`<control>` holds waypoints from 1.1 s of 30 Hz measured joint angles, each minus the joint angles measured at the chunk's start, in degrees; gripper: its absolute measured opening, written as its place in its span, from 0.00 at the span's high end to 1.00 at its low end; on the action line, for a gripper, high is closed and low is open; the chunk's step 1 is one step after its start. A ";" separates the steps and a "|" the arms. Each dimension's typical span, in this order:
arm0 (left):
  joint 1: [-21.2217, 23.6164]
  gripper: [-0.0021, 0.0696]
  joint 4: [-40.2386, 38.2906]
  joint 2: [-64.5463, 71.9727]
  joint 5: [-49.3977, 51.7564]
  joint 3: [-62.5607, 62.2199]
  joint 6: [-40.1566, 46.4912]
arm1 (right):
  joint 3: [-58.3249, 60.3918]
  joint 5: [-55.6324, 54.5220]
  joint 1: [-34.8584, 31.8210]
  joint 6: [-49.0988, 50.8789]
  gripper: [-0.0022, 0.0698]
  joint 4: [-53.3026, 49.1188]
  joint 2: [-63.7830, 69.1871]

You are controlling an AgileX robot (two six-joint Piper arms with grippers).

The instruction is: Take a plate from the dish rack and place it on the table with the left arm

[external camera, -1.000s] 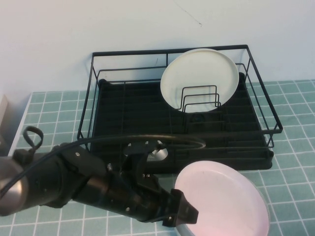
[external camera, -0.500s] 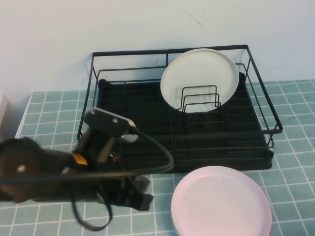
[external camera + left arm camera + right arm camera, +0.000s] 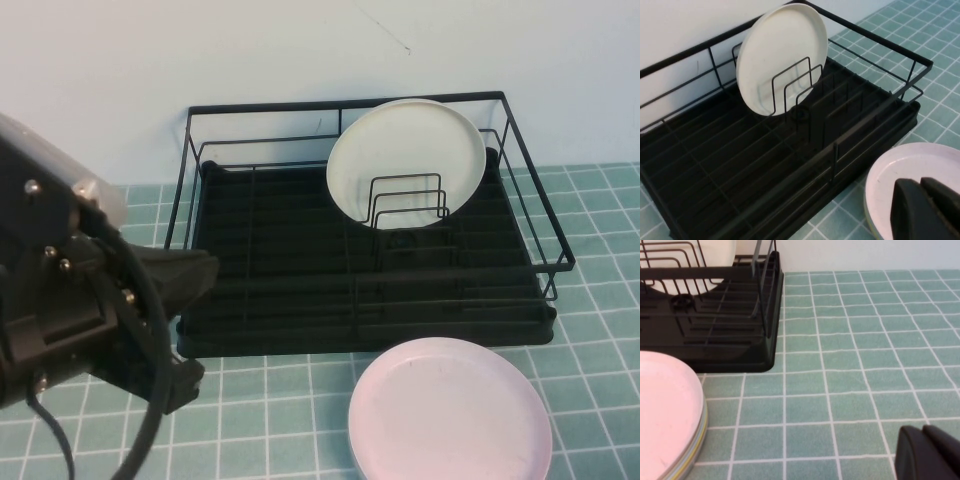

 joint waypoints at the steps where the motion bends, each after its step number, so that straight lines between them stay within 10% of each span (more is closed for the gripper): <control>1: 0.00 0.97 0.11 -0.41 0.00 0.00 0.00 | 0.00 0.00 0.00 0.00 0.97 0.00 0.00; 12: 0.79 0.97 6.29 -1.63 -3.67 1.57 2.07 | 0.00 0.00 0.00 0.00 0.97 0.00 0.00; 25: 26.95 0.97 -4.24 -22.80 -26.08 26.02 2.06 | 0.00 0.00 0.00 0.00 0.97 0.00 0.00; 33: 33.47 0.97 -4.47 -37.62 -26.21 44.29 3.44 | 0.00 0.00 0.00 0.00 0.97 0.00 0.00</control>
